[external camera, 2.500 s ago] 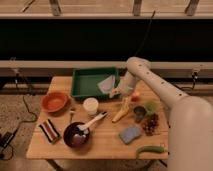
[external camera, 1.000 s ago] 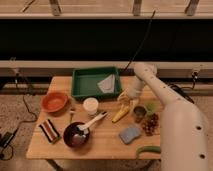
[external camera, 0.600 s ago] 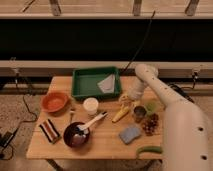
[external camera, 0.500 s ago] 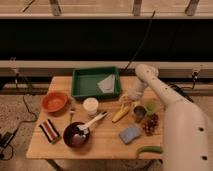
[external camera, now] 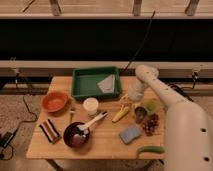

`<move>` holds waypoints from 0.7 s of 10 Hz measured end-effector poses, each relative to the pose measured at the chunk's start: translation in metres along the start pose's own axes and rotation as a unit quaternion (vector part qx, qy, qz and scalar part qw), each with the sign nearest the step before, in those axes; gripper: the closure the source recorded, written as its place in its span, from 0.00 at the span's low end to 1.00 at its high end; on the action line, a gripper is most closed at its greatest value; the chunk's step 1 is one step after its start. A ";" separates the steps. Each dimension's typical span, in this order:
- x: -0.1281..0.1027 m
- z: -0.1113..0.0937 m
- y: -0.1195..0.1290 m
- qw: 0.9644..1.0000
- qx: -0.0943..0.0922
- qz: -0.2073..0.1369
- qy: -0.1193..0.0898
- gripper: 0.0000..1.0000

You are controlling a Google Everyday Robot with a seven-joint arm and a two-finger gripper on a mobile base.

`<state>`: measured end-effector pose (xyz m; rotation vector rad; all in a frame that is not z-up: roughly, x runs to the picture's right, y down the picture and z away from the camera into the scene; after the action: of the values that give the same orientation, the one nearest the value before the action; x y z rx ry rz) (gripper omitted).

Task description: Place banana in plastic cup

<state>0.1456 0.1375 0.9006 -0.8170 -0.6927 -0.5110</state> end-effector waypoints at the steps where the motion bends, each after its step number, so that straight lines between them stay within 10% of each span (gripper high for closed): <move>1: -0.001 0.001 0.001 1.000 -0.002 -0.003 0.002 0.31; 5: -0.005 0.004 0.002 1.000 -0.004 -0.011 0.007 0.33; 7: -0.007 0.005 0.002 1.000 -0.003 -0.013 0.008 0.52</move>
<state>0.1403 0.1434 0.8975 -0.8087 -0.6873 -0.5422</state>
